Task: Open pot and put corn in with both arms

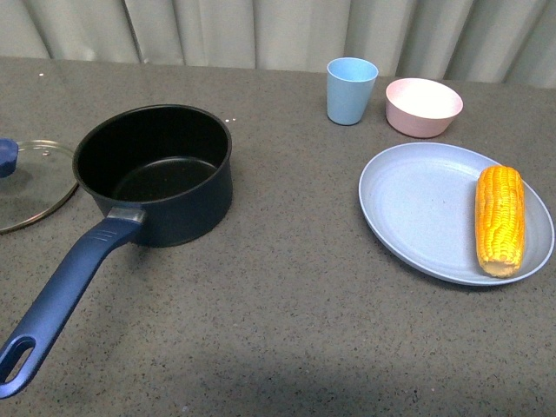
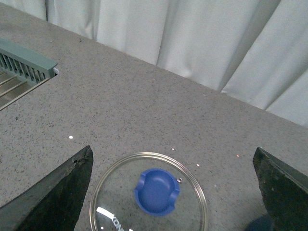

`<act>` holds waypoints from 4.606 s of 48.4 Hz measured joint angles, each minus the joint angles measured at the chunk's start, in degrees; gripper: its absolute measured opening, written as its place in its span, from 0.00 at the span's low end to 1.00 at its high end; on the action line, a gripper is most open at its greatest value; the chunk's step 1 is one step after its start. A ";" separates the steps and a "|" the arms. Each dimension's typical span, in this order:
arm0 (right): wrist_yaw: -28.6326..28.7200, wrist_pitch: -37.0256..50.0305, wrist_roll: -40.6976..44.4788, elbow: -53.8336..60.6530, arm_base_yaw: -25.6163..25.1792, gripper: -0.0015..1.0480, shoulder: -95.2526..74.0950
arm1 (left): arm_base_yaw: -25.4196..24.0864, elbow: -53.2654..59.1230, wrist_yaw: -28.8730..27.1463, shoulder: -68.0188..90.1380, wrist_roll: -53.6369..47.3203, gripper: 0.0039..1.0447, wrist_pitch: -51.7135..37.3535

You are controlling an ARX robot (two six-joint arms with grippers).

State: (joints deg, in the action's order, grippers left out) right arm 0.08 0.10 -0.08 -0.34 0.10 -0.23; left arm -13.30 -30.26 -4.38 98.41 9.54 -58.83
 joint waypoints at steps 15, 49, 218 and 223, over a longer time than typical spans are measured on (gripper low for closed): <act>-0.02 0.00 0.00 0.00 0.00 0.91 0.00 | 0.59 8.52 12.07 -12.09 -3.76 0.81 -4.42; 0.00 0.00 0.00 0.00 0.00 0.91 0.00 | 13.00 27.87 4.72 -46.12 -9.11 0.04 9.70; 4.22 1.92 -12.04 -53.88 2.12 0.91 -114.33 | 13.27 29.16 4.37 -98.12 -9.31 0.94 58.80; 4.09 2.27 -12.70 -54.62 2.12 0.91 -115.82 | 13.27 29.16 4.37 -98.12 -9.31 0.94 58.80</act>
State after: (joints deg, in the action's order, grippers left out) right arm 4.16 2.37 -12.78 -54.96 2.22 -116.05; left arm -0.03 -1.10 -0.01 0.30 0.23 -0.03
